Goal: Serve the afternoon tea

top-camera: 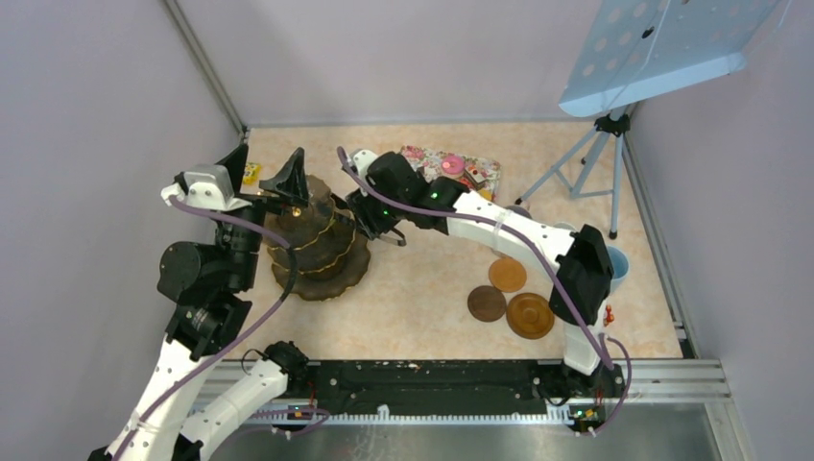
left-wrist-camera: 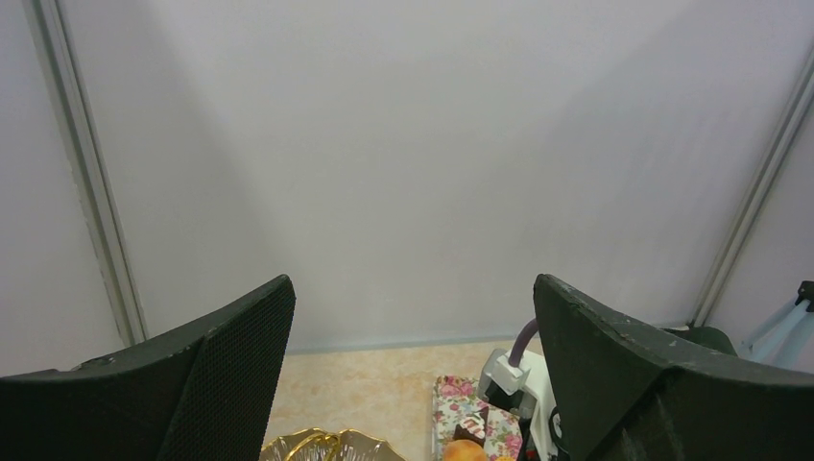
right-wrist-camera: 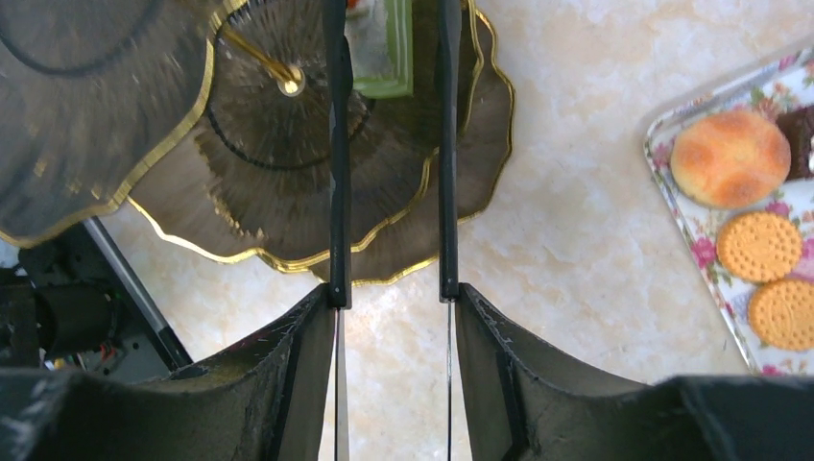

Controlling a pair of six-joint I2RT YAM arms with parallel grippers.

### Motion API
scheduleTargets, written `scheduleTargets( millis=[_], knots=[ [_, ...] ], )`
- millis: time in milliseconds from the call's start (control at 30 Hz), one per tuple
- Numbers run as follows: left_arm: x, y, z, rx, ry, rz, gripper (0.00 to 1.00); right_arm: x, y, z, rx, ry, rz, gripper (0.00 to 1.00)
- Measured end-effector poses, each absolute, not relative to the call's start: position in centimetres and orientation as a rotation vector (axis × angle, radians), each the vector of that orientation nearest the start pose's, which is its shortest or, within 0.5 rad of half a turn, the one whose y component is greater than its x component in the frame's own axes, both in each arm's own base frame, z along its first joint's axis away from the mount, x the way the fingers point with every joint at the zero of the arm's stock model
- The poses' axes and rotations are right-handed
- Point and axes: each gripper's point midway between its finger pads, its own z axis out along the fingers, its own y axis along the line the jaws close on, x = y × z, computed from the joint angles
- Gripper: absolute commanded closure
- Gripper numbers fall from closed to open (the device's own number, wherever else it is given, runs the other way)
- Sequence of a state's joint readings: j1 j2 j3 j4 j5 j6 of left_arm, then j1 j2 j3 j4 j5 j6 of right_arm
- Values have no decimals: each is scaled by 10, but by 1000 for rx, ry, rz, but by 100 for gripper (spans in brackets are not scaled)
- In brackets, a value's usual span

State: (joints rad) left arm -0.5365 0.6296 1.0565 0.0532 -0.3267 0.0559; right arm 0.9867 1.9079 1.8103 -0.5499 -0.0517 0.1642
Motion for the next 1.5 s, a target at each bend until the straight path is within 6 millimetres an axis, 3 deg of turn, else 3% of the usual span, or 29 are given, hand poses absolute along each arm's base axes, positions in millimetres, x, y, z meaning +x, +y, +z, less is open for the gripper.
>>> scheduleTargets(
  millis=[200, 600, 800, 1033, 1333, 1500],
  knots=[
    [232, -71, 497, 41, 1120, -255, 1, 271, 430, 205, -945, 2136, 629, 54],
    [233, -75, 494, 57, 1123, -263, 1, 266, 375, 218, -850, 2124, 505, 58],
    [232, -75, 493, 57, 1120, -264, 1, 293, 340, 205, -741, 2186, 371, 57],
    [232, -77, 492, 67, 1122, -271, 1, 342, 275, 186, -556, 2296, 136, 56],
    [233, -82, 490, 86, 1122, -290, 1, 375, 202, 147, -467, 2427, -183, 55],
    [232, -84, 490, 91, 1119, -298, 1, 391, 182, 144, -444, 2441, -255, 54]
  ],
)
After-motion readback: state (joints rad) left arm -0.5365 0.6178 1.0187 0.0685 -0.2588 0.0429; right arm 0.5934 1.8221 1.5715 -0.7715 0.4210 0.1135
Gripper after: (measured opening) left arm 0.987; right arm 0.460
